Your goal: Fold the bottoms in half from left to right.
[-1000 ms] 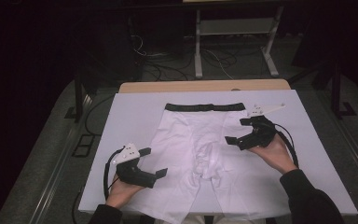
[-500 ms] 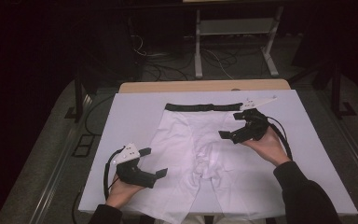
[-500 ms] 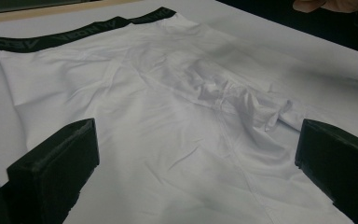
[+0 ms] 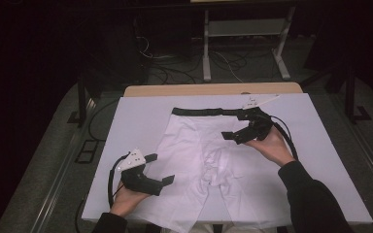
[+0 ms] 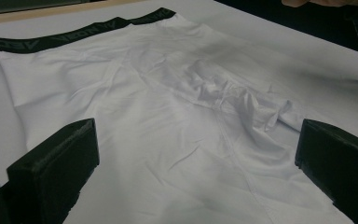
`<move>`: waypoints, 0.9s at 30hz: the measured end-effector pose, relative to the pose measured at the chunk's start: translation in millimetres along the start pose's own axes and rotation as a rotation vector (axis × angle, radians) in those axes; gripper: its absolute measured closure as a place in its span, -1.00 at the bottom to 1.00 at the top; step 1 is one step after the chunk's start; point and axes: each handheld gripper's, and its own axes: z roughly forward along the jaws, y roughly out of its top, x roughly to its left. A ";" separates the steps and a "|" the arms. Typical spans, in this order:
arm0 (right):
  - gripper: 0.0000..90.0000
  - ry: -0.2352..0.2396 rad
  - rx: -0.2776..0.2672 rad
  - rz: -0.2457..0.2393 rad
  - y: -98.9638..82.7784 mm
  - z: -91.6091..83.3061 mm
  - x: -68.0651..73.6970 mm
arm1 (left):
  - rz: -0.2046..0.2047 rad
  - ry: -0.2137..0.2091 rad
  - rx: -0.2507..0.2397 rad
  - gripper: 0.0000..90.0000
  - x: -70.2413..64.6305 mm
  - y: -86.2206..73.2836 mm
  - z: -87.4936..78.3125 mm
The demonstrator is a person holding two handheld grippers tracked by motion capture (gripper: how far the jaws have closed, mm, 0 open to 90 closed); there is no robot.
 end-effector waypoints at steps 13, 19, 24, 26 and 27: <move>-1.00 0.007 0.006 -0.003 16.8 21.8 1.4 | 0.000 -0.005 -0.004 -1.00 -0.4 0.3 0.2; -1.00 0.010 0.009 -0.009 25.5 31.5 2.3 | 0.002 -0.007 -0.003 -1.00 -0.3 0.3 0.1; -1.00 0.014 0.006 -0.018 33.9 38.2 3.4 | 0.004 -0.008 0.000 -1.00 -0.3 0.3 0.3; -1.00 0.015 0.006 -0.022 36.7 40.3 3.9 | 0.003 -0.009 -0.003 -1.00 -0.3 0.3 0.0; -1.00 0.017 0.006 -0.024 39.2 42.0 4.5 | 0.002 -0.009 -0.005 -1.00 -0.2 0.2 0.0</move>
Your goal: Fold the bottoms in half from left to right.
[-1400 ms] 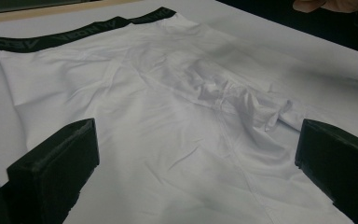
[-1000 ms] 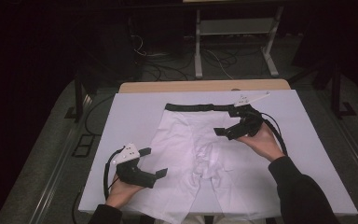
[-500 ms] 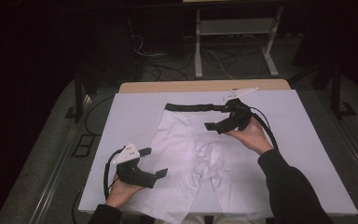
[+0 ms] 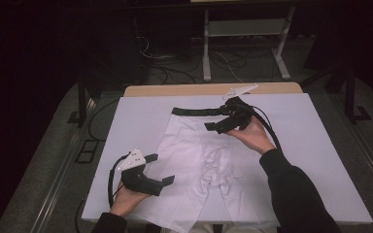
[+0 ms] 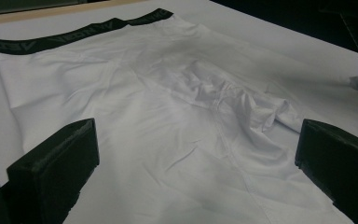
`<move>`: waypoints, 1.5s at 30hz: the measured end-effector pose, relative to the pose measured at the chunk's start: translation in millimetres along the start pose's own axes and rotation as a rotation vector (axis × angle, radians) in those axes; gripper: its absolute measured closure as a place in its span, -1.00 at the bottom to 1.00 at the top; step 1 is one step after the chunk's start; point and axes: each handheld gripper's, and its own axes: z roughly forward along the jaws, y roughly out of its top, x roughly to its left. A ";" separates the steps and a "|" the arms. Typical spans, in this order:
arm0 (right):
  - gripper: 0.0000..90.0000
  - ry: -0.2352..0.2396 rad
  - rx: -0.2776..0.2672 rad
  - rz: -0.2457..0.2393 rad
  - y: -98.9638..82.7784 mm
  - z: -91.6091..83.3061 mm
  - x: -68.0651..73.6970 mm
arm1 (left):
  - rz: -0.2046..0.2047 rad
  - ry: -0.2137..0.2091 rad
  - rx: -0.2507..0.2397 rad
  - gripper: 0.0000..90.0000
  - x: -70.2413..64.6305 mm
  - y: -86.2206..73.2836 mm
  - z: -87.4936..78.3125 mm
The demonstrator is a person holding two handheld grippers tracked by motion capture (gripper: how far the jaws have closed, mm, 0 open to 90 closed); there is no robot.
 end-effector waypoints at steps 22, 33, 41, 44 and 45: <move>-1.00 0.006 0.001 -0.014 27.0 23.1 0.8 | -0.002 -0.003 -0.004 -1.00 0.2 0.1 -0.5; -1.00 0.008 0.006 -0.023 41.2 37.8 1.4 | -0.001 -0.004 -0.007 -1.00 0.7 0.2 -0.8; -1.00 0.011 0.028 -0.032 47.6 55.5 2.9 | -0.004 -0.009 -0.011 -1.00 0.6 0.3 -1.2; -1.00 0.013 0.029 -0.035 49.2 59.6 2.6 | -0.007 -0.013 -0.017 -1.00 0.5 0.5 -1.4; -1.00 0.014 0.026 -0.032 49.9 61.7 2.8 | -0.008 -0.011 -0.016 -1.00 0.5 0.5 -1.5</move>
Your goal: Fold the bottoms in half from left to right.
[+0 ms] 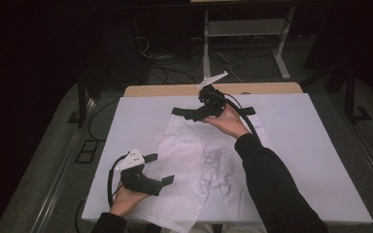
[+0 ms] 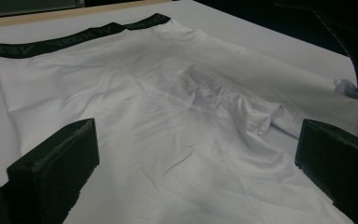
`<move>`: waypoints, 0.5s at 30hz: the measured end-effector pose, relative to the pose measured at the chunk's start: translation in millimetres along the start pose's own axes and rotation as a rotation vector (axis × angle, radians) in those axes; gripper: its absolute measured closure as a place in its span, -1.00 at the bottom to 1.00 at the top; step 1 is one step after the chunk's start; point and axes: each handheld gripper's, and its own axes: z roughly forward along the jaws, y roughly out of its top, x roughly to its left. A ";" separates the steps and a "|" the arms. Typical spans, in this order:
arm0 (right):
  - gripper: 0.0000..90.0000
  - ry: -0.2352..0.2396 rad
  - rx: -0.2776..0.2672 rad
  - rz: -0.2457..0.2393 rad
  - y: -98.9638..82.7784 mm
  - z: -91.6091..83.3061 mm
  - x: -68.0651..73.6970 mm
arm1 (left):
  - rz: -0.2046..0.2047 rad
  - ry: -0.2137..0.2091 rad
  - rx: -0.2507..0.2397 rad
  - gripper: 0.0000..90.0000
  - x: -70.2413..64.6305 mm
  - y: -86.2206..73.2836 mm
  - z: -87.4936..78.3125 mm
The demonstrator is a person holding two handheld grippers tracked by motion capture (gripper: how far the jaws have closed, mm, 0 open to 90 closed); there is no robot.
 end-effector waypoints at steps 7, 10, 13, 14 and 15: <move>-1.00 0.006 0.011 0.004 3.3 15.0 -0.6 | 0.003 -0.001 0.002 -1.00 -0.5 0.1 0.1; -1.00 0.006 0.016 0.008 4.0 22.7 -0.9 | 0.002 -0.003 0.000 -1.00 -0.6 0.2 0.0; -1.00 -0.001 0.029 0.009 4.9 33.2 -1.3 | 0.000 -0.004 -0.002 -1.00 0.0 0.2 -0.4; -1.00 -0.001 0.029 0.009 4.9 33.2 -1.3 | 0.000 -0.004 -0.002 -1.00 0.0 0.2 -0.4; -1.00 -0.001 0.028 0.009 5.2 35.1 -1.1 | 0.000 -0.003 -0.003 -1.00 0.1 0.3 -0.5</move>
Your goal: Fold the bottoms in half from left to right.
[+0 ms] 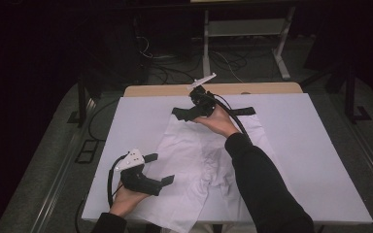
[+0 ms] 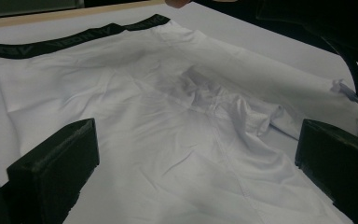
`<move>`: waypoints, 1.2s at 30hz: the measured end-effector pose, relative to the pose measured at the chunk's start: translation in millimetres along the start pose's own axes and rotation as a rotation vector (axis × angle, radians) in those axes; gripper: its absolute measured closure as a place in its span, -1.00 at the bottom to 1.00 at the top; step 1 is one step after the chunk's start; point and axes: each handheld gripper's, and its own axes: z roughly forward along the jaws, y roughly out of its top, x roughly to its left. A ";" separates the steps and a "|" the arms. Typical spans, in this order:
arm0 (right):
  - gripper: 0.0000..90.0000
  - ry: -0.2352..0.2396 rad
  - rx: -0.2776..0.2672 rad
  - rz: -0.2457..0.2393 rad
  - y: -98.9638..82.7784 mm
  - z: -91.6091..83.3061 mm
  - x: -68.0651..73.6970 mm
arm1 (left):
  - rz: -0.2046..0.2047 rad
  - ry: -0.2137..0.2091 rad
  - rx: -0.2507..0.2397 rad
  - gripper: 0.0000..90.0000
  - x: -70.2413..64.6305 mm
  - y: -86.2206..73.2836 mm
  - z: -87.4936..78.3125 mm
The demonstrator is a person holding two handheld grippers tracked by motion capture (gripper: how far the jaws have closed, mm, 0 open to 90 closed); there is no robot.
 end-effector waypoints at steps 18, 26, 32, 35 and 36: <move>-1.00 -0.018 -0.013 0.022 10.1 31.9 -0.3 | -0.001 -0.004 -0.003 -1.00 -0.2 0.3 0.1; -1.00 -0.021 -0.016 0.028 15.0 46.9 0.5 | -0.001 -0.006 -0.009 -1.00 0.3 0.6 -0.6; -0.96 -0.025 -0.014 0.023 15.6 60.0 2.9 | -0.005 -0.006 -0.014 -1.00 1.2 0.7 -1.3; -0.96 -0.026 -0.018 0.026 16.0 67.2 2.0 | -0.004 -0.007 -0.016 -1.00 0.6 1.0 -1.4; -0.96 -0.026 -0.018 0.026 16.0 67.2 2.0 | -0.004 -0.008 -0.017 -1.00 0.5 1.0 -1.5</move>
